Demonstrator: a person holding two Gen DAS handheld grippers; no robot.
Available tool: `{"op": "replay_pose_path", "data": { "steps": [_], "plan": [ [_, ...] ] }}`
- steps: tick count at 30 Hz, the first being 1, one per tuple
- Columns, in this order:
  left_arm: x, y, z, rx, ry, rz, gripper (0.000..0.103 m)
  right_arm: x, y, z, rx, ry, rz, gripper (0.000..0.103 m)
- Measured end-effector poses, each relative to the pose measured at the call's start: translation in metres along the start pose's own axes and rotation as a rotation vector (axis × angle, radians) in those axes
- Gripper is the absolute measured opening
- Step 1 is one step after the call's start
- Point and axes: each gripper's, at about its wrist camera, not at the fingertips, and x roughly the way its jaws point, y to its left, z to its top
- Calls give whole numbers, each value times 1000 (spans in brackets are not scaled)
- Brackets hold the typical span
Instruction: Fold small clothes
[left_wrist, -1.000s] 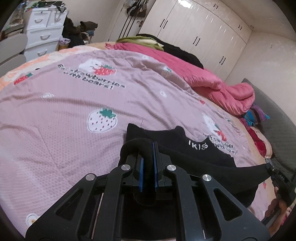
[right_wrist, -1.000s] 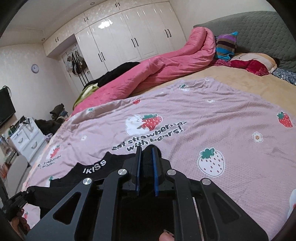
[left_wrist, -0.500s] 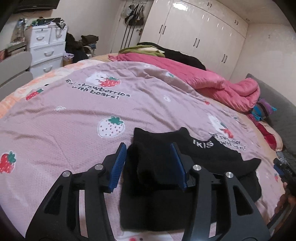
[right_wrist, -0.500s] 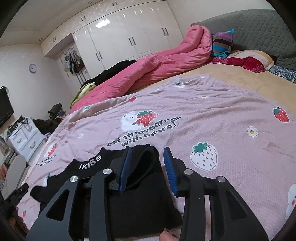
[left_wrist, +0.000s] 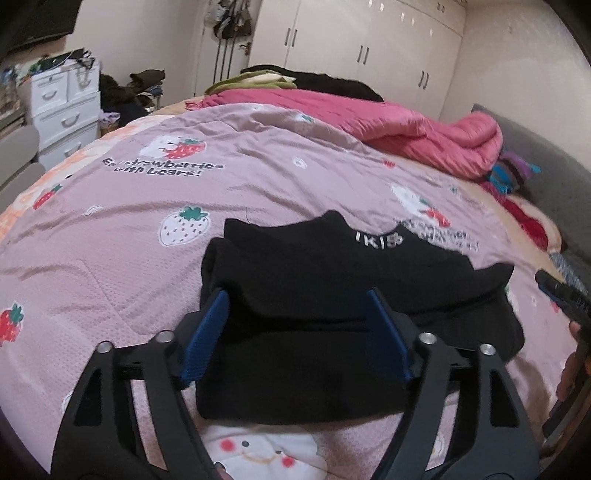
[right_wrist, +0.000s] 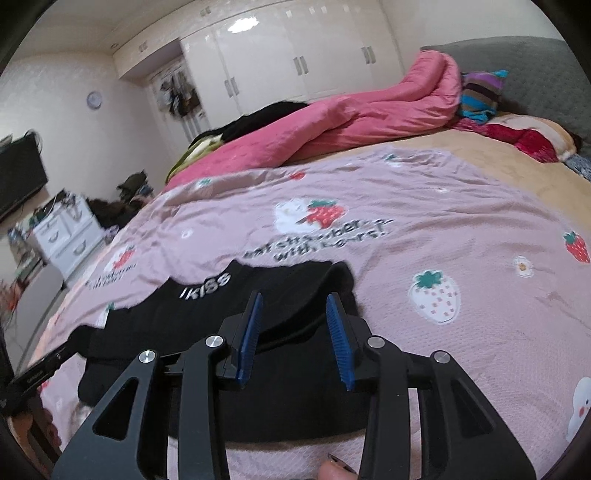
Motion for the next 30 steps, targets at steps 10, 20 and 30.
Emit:
{"op": "replay_pose_path", "data": {
  "steps": [10, 20, 30],
  "plan": [
    [6, -9, -12, 64, 57, 8, 74, 18, 28, -16, -153, 109, 26, 36],
    [30, -12, -26, 156, 136, 66, 36, 65, 27, -43, -245, 280, -104, 24],
    [63, -8, -11, 160, 134, 109, 41, 106, 32, -30, -274, 265, -106, 26]
  ]
}}
